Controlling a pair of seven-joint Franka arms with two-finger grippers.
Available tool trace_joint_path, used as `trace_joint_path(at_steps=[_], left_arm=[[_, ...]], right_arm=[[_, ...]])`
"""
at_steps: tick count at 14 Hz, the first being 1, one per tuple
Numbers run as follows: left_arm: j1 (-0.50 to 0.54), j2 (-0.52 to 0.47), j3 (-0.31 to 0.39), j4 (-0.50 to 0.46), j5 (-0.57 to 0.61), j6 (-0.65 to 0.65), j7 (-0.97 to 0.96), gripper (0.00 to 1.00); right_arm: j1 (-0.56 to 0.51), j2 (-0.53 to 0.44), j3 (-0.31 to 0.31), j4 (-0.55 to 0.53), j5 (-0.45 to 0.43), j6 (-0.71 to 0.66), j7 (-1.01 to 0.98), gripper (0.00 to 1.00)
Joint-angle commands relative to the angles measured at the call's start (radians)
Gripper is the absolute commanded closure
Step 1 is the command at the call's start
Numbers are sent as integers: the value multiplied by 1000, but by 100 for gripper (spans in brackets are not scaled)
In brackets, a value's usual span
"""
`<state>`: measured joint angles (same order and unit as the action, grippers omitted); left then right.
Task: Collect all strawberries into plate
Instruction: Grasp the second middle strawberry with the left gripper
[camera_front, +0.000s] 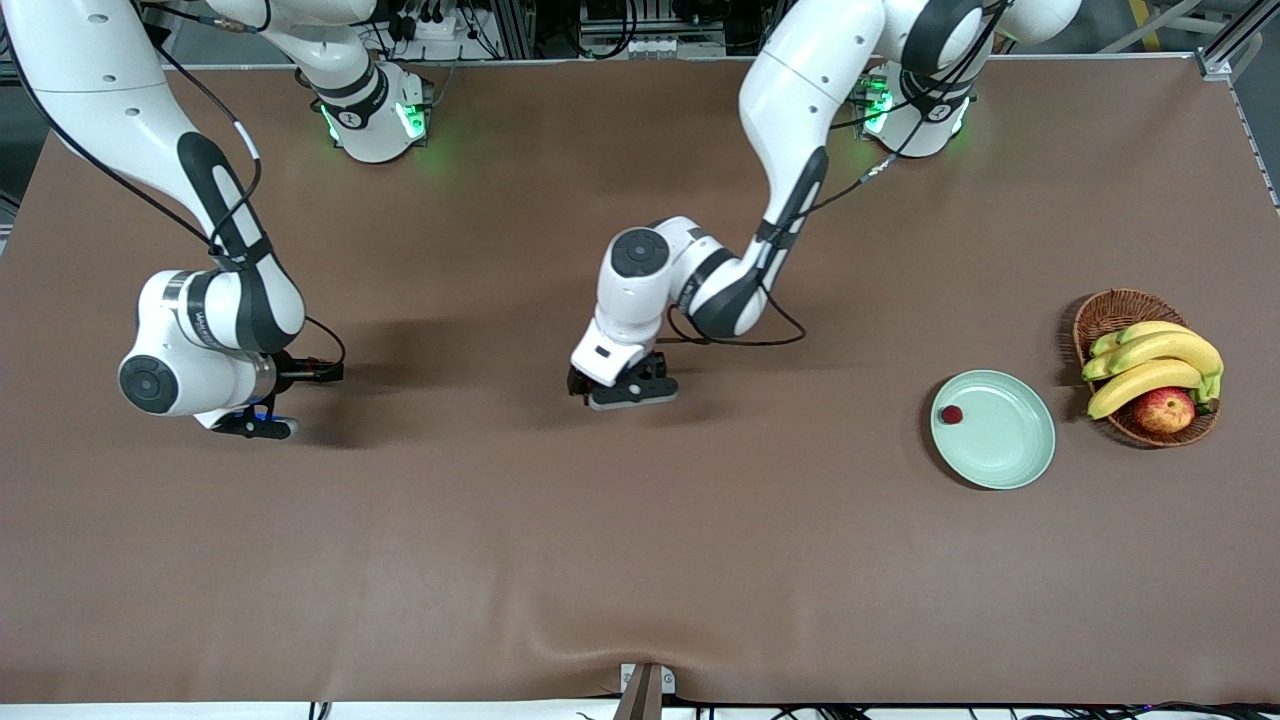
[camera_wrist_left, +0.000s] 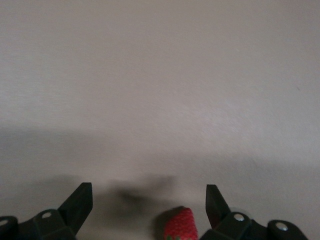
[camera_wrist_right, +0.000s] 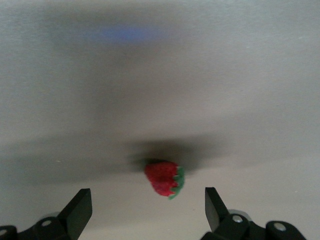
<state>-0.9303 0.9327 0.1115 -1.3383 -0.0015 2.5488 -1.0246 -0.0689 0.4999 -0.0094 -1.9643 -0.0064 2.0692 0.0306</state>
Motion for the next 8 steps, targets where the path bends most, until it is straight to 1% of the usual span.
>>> trace_joint_path(at_steps=[1,5,8], left_arm=[[-45,80,45,91,55,11,-2,0],[-79,92,45,90,116,22,-2,0],[-87,97,45,90,124,22,-2,0]], right_arm=[[-29,-11,9,-22,-23,12,-29,0],[-29,22,9,-22,-23,37,-29,0],[-28,26,9,-22,-23,37,-31,0]])
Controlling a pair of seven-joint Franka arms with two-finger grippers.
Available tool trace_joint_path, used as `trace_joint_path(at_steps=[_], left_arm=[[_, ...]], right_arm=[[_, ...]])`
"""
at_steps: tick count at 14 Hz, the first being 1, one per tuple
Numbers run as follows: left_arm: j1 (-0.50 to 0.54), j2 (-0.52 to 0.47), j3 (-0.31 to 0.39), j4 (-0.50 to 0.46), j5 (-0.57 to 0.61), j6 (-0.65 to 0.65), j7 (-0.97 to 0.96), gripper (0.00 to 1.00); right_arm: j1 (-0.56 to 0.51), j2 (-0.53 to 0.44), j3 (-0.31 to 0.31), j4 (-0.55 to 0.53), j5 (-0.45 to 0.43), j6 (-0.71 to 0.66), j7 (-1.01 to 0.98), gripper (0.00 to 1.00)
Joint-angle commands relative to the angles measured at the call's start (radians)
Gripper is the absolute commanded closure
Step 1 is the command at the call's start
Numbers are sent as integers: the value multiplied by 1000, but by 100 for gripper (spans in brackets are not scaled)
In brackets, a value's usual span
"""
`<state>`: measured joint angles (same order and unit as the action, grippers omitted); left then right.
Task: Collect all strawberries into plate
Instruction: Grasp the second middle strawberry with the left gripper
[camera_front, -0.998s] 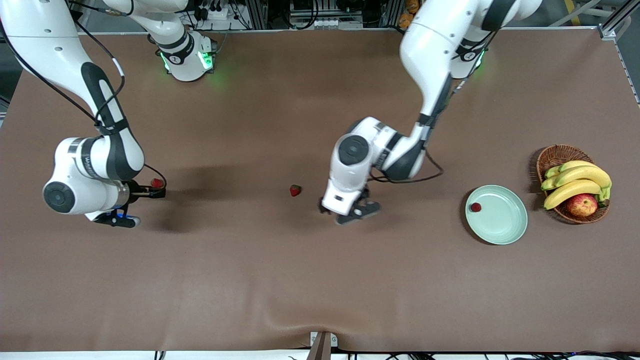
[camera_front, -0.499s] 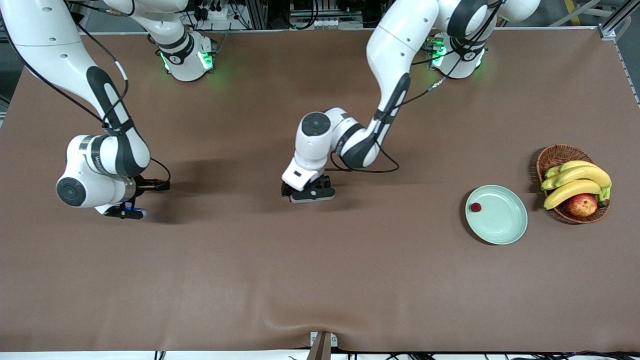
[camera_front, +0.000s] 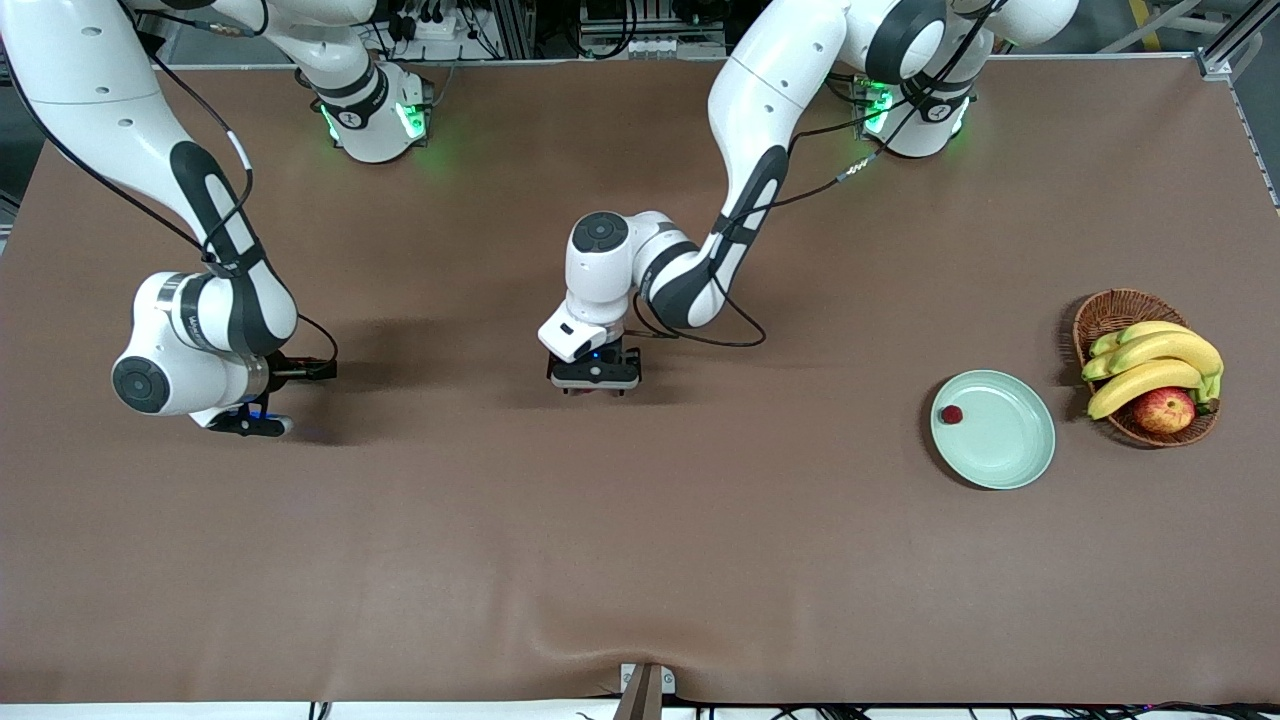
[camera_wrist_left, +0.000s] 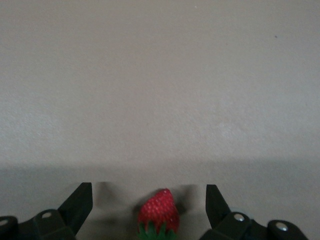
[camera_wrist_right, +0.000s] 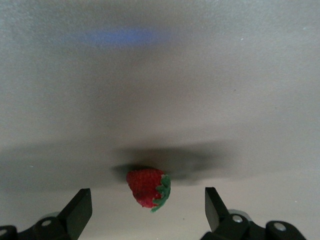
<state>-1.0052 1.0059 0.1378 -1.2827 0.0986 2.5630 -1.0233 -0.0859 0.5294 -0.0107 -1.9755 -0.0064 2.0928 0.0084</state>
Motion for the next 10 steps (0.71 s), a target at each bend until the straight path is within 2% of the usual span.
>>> trace_joint_path(at_steps=[1,3,4,5,6,7,8,10], left_arm=[[-18,23,19,32,24,8,-3,0],[-23,23,19,31,29,6,-6,0],[-23,23,19,31,29,5,-9,5],[-23,22,17,31,27,5,-12,28],[-23,22,16,31,27,2,-15,56],[-23,19,16,29,27,-1,-23,93],[-24,19,16,29,27,-7,-35,100],[-29,11,16,28,26,-38,-52,100]], right_arm=[[-11,-3,11,-11,-23,10,-7,2],[-11,-3,11,-11,-23,12,-8,6],[-9,-3,11,-11,-23,12,-7,11],[-8,-3,11,-11,-23,12,-7,16],[-8,-3,11,-11,-23,12,-7,20],[-8,-3,11,-11,-23,12,-8,23],[-5,-3,11,-11,-23,13,-7,25],[-2,-3,11,-8,-23,15,-7,33]])
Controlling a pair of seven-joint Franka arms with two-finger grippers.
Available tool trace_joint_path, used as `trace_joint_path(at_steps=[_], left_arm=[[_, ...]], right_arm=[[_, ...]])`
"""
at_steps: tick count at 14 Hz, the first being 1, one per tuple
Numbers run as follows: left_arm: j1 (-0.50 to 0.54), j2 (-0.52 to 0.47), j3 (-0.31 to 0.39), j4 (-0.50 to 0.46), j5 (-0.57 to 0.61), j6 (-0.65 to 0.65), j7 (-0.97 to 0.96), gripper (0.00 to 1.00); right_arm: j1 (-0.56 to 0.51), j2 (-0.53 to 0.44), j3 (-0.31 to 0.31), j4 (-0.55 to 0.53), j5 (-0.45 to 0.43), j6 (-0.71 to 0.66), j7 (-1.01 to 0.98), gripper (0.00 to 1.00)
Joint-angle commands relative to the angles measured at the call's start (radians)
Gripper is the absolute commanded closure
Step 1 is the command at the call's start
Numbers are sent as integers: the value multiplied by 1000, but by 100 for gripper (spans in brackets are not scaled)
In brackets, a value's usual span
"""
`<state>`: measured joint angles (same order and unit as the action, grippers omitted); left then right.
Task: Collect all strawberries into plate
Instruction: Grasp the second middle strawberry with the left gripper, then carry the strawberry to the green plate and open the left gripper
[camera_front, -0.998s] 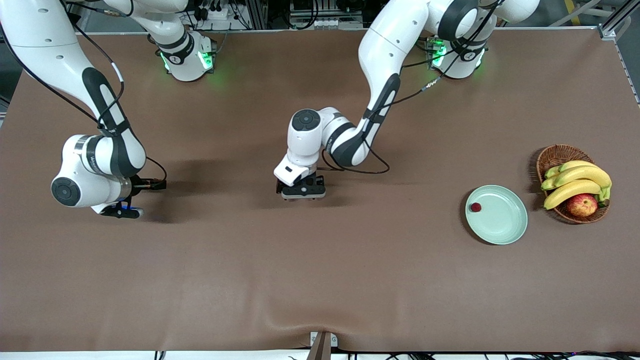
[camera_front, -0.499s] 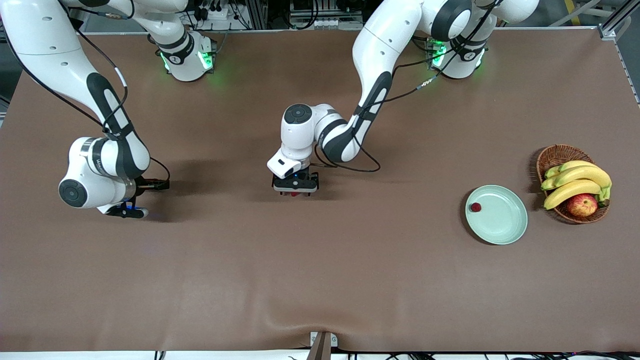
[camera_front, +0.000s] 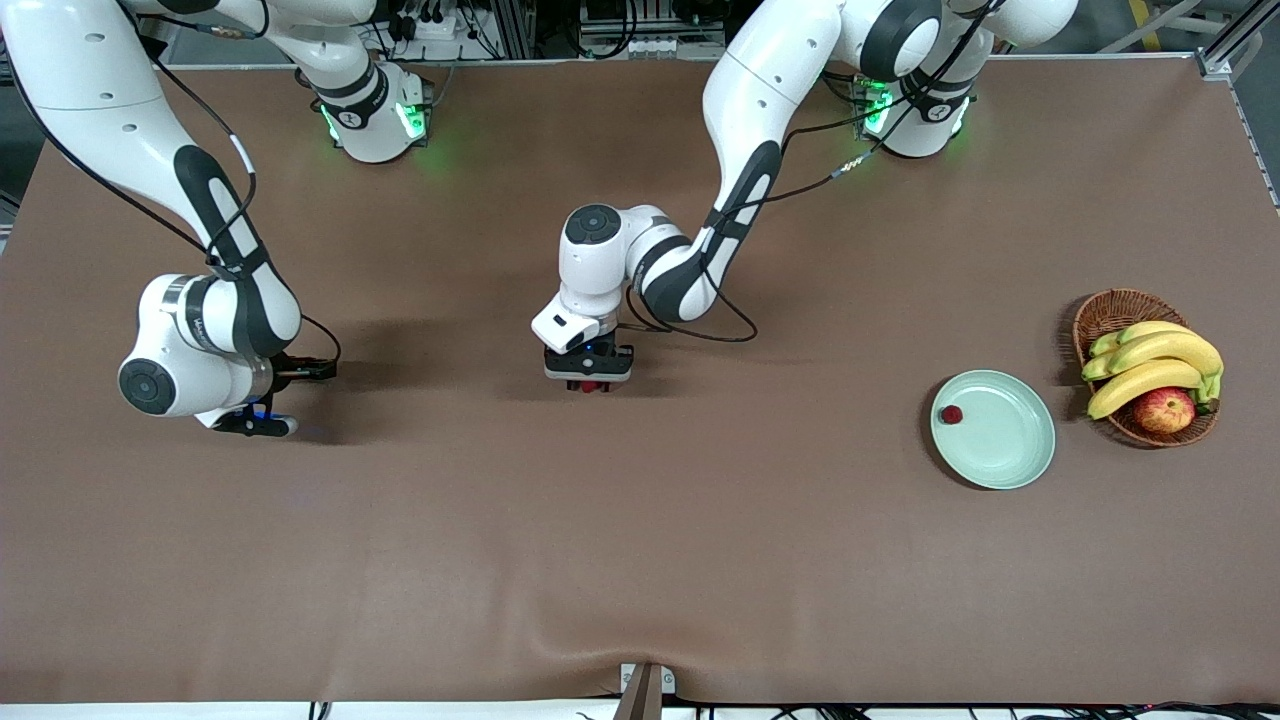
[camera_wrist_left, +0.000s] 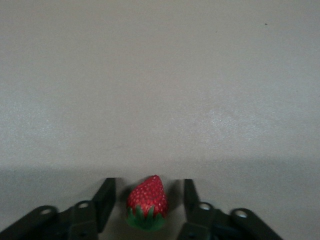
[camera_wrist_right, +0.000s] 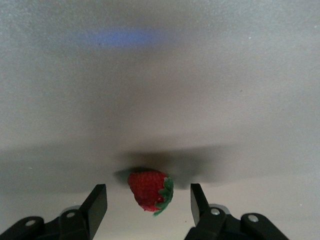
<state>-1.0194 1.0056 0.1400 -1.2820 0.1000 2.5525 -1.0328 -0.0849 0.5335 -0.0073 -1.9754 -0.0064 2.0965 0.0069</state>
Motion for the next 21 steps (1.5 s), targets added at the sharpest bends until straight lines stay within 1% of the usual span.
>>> trace_joint_path(at_steps=[1,4,6,8,10,12,14,15,16,18,21], left_arm=[[-15,4,13,27,23,-52,-43,100],[2,-39,16,26,17,-132,-70,100],[57,-93,16,26,15,-210,-110,100],[135,-140,15,23,15,-277,-147,100],[235,-171,15,21,15,-316,-173,100],[341,-182,16,20,20,-348,-179,100],[457,-197,15,15,29,-370,-164,100],[497,-202,16,4,30,-373,-150,100],[540,-203,15,4,30,-380,-130,100],[590,-202,15,1,29,-411,-87,100],[654,-208,15,0,30,-523,-43,100]], right_arm=[[-1,-7,7,-8,-23,20,-5,35],[1,-4,7,-8,-23,62,-5,36],[1,-1,7,-8,-23,63,-5,41],[2,-3,7,-8,-24,62,-5,43],[2,-3,7,-10,-23,59,-12,47],[1,-3,7,-10,-23,59,-38,54],[1,-3,7,-10,-23,53,-41,66],[1,-3,7,-8,-23,53,-42,69],[1,-3,7,-8,-23,53,-42,76],[1,-4,7,0,-23,51,-41,84],[11,-9,9,56,-6,39,-36,84]])
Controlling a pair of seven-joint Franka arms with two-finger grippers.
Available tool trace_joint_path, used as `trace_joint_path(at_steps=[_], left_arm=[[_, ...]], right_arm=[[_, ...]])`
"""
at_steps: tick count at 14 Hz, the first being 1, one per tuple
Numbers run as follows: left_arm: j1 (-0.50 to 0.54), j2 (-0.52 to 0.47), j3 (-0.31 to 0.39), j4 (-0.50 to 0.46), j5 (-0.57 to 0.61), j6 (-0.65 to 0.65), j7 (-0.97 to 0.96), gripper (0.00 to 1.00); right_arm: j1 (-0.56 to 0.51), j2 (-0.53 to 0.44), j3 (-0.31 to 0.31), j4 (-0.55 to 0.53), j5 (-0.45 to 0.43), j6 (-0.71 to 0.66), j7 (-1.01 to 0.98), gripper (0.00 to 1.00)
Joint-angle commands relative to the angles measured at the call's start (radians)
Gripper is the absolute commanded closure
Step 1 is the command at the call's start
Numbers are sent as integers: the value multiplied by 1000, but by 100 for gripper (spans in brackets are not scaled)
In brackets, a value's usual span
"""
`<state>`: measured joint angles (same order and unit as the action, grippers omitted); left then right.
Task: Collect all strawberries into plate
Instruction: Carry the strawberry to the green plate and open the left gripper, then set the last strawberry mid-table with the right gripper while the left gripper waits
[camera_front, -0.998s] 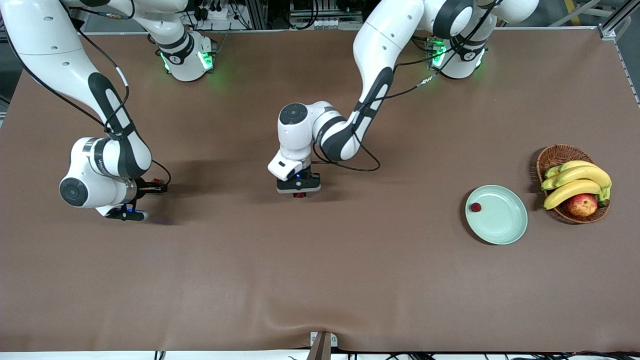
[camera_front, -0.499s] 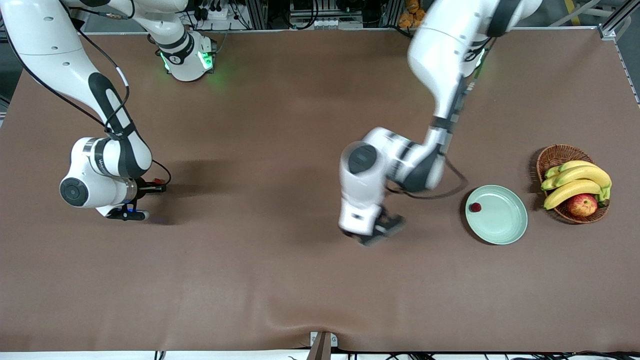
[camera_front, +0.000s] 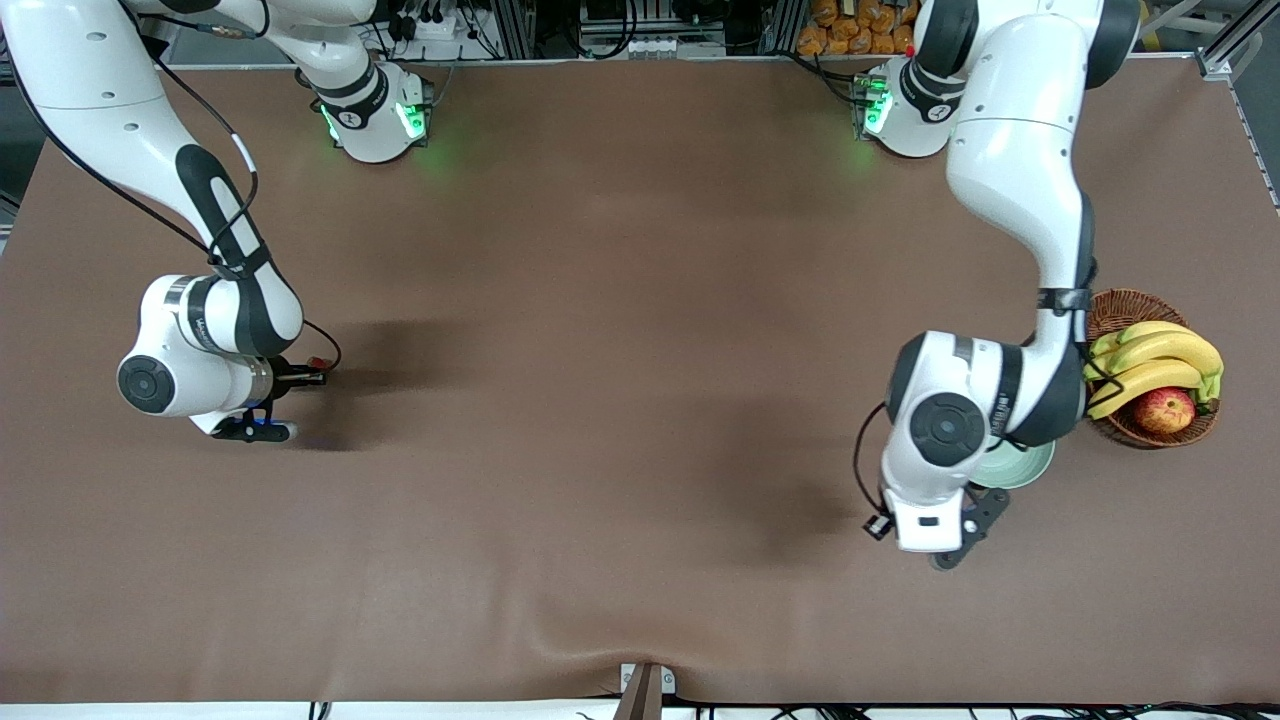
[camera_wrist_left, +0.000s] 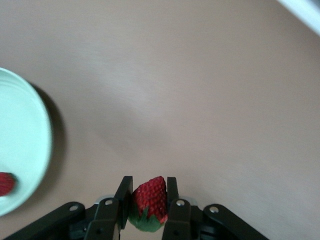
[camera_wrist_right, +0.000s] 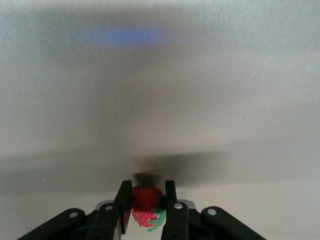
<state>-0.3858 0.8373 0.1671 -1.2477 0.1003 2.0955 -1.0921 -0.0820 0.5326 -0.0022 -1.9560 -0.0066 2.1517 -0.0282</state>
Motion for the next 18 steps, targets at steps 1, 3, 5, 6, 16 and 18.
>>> trace_joint_path(at_steps=[1,3,5,6,16,18], left_arm=[[36,-53,-12,-44,30,-121,49,100],[70,-90,-15,-100,30,-155,112,100],[94,-131,-17,-177,30,-155,158,100],[106,-144,-18,-202,30,-155,169,100],[152,-149,-15,-303,32,-108,178,100],[174,-145,-18,-303,32,-74,182,100]], right_arm=[[25,-8,5,70,-4,-42,4,85],[63,-8,5,132,46,-79,17,88],[102,-6,7,179,165,-79,60,88],[134,-5,7,202,216,-79,79,88],[482,42,7,290,384,17,524,87],[548,79,7,292,390,88,551,87]])
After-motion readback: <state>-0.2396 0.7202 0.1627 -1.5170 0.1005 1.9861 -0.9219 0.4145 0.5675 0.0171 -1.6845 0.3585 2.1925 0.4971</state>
